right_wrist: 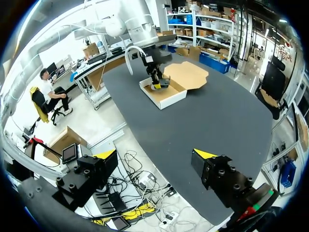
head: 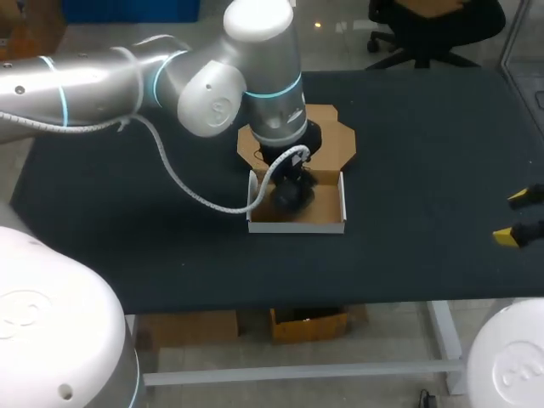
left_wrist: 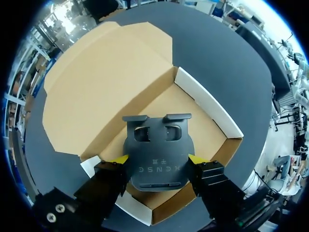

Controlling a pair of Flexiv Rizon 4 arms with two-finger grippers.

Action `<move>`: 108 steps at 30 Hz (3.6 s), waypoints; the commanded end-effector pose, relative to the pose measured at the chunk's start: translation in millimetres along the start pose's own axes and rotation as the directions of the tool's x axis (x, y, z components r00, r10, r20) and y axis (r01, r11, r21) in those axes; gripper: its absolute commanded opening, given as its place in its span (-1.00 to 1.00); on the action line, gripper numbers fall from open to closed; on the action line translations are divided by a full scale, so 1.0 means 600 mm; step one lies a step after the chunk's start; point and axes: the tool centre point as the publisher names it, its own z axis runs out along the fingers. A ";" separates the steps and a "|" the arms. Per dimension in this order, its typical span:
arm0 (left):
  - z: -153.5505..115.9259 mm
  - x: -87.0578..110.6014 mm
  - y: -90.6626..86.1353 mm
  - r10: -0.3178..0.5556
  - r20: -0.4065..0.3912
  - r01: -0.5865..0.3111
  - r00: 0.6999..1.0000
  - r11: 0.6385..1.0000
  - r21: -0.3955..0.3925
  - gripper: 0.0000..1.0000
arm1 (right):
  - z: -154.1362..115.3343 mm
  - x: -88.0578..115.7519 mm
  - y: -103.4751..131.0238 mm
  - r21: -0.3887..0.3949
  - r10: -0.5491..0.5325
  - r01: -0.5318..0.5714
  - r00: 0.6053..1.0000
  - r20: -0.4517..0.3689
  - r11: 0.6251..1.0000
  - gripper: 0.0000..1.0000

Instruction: Assemble the packaging by folding the flat box into shape, placing the metal phone stand inside, and closing the box properly

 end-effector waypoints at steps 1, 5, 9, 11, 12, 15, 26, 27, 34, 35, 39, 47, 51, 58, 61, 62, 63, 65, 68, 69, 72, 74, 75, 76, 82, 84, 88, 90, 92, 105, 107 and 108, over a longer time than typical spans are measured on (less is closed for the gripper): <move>0.015 0.008 -0.010 0.003 0.010 -0.003 1.000 1.000 -0.012 -1.00 | -0.002 0.001 -0.001 -0.003 -0.001 0.001 1.000 -0.001 1.000 1.00; 0.023 0.009 -0.012 0.010 0.006 -0.010 1.000 1.000 -0.018 -1.00 | -0.002 0.001 -0.001 -0.003 -0.001 0.001 1.000 -0.001 1.000 1.00; 0.028 0.013 -0.013 0.017 0.000 -0.017 1.000 1.000 -0.023 -1.00 | -0.002 0.001 -0.001 -0.003 -0.001 0.001 1.000 -0.001 1.000 1.00; 0.031 0.015 -0.014 0.019 0.001 -0.019 1.000 0.999 -0.025 -1.00 | -0.002 0.001 -0.001 -0.003 -0.001 0.001 1.000 -0.001 1.000 1.00; 0.032 0.015 -0.015 0.020 0.001 -0.020 1.000 0.999 -0.028 -1.00 | -0.002 0.001 -0.001 -0.003 -0.001 0.001 1.000 -0.001 1.000 1.00; 0.035 0.015 -0.016 0.022 -0.003 -0.022 1.000 0.999 -0.032 -1.00 | -0.002 0.001 -0.001 -0.003 -0.001 0.001 1.000 -0.001 1.000 1.00; 0.043 0.013 -0.016 0.021 0.001 -0.021 1.000 0.999 -0.039 -0.18 | -0.002 0.001 -0.001 -0.003 -0.001 0.001 1.000 -0.001 1.000 1.00; 0.043 0.013 -0.016 0.020 0.003 -0.020 1.000 0.999 -0.039 0.41 | -0.002 0.001 -0.001 -0.003 -0.001 0.001 1.000 -0.001 1.000 1.00; 0.041 0.015 -0.013 0.016 0.009 -0.016 1.000 0.999 -0.038 1.00 | -0.002 0.001 -0.001 -0.003 -0.001 0.001 1.000 -0.001 1.000 1.00; 0.039 0.015 -0.013 0.013 0.010 -0.013 1.000 0.999 -0.035 1.00 | -0.002 0.001 -0.001 -0.003 -0.001 0.001 1.000 -0.001 1.000 1.00; 0.029 0.015 -0.008 -0.007 0.012 0.008 1.000 1.000 -0.023 1.00 | -0.002 0.001 -0.001 -0.003 -0.001 0.001 1.000 -0.001 1.000 1.00; -0.001 0.022 0.002 -0.135 0.055 0.135 0.989 0.991 0.003 1.00 | -0.002 0.001 -0.001 -0.003 -0.001 0.001 1.000 -0.001 1.000 1.00; -0.008 0.020 -0.001 -0.214 0.061 0.215 0.975 0.977 -0.006 1.00 | -0.002 0.001 -0.001 -0.003 -0.001 0.001 1.000 -0.001 1.000 1.00; -0.013 0.021 -0.010 -0.310 0.059 0.310 0.949 0.951 0.007 1.00 | -0.002 0.001 -0.001 -0.003 -0.001 0.001 1.000 -0.001 1.000 1.00; -0.014 0.019 -0.011 -0.323 0.092 0.324 0.942 0.946 0.000 1.00 | -0.002 0.001 -0.001 -0.003 -0.001 0.001 1.000 -0.001 1.000 1.00; -0.014 0.019 -0.011 -0.323 0.092 0.324 0.942 0.946 0.000 1.00 | -0.002 0.001 -0.001 -0.003 -0.001 0.001 1.000 -0.001 1.000 1.00; -0.014 0.019 -0.011 -0.323 0.092 0.324 0.942 0.946 0.000 1.00 | -0.002 0.001 -0.001 -0.003 -0.001 0.001 1.000 -0.001 1.000 1.00; -0.014 0.019 -0.011 -0.323 0.092 0.324 0.942 0.946 0.000 1.00 | -0.002 0.001 -0.001 -0.003 -0.001 0.001 1.000 -0.001 1.000 1.00; -0.014 0.019 -0.011 -0.323 0.092 0.324 0.942 0.946 0.000 1.00 | -0.002 0.001 -0.001 -0.003 -0.001 0.001 1.000 -0.001 1.000 1.00; -0.014 0.019 -0.011 -0.323 0.092 0.324 0.942 0.946 0.000 1.00 | -0.002 0.001 -0.001 -0.003 -0.001 0.001 1.000 -0.001 1.000 1.00; -0.014 0.019 -0.011 -0.323 0.092 0.324 0.942 0.946 0.000 1.00 | -0.002 0.001 -0.001 -0.003 -0.001 0.001 1.000 -0.001 1.000 1.00; -0.014 0.019 -0.011 -0.323 0.092 0.324 0.942 0.946 0.000 1.00 | -0.002 0.001 -0.001 -0.003 -0.001 0.001 1.000 -0.001 1.000 1.00; -0.014 0.019 -0.011 -0.323 0.092 0.324 0.942 0.946 0.000 1.00 | -0.002 0.001 -0.001 -0.003 -0.001 0.001 1.000 -0.001 1.000 1.00; -0.014 0.019 -0.011 -0.323 0.092 0.324 0.942 0.946 0.000 1.00 | -0.002 0.001 -0.001 -0.003 -0.001 0.001 1.000 -0.001 1.000 1.00; -0.014 0.019 -0.011 -0.323 0.092 0.324 0.942 0.946 0.000 1.00 | -0.002 0.001 -0.001 -0.003 -0.001 0.001 1.000 -0.001 1.000 1.00; -0.014 0.019 -0.011 -0.323 0.092 0.324 0.942 0.946 0.000 1.00 | -0.002 0.001 -0.001 -0.003 -0.001 0.001 1.000 -0.001 1.000 1.00; -0.014 0.019 -0.011 -0.323 0.092 0.324 0.942 0.946 0.000 1.00 | -0.002 0.001 -0.001 -0.003 -0.001 0.001 1.000 -0.001 1.000 1.00; -0.014 0.019 -0.011 -0.323 0.092 0.324 0.942 0.946 0.000 1.00 | -0.002 0.001 -0.001 -0.003 -0.001 0.001 1.000 -0.001 1.000 1.00; -0.007 0.024 -0.014 -0.342 0.101 0.344 0.934 0.939 -0.009 1.00 | -0.002 0.001 -0.001 -0.003 -0.001 0.001 1.000 -0.001 1.000 1.00; 0.003 0.041 -0.008 -0.446 0.091 0.446 0.891 0.895 0.020 1.00 | -0.002 0.001 -0.001 -0.003 -0.001 0.001 1.000 -0.001 1.000 1.00; 0.004 0.043 -0.004 -0.447 0.085 0.447 0.890 0.894 0.017 1.00 | -0.002 0.001 -0.001 -0.003 -0.001 0.001 1.000 -0.001 1.000 1.00; 0.005 0.044 -0.003 -0.451 0.087 0.451 0.888 0.892 0.013 1.00 | -0.002 0.001 -0.001 -0.003 -0.001 0.001 1.000 -0.001 1.000 1.00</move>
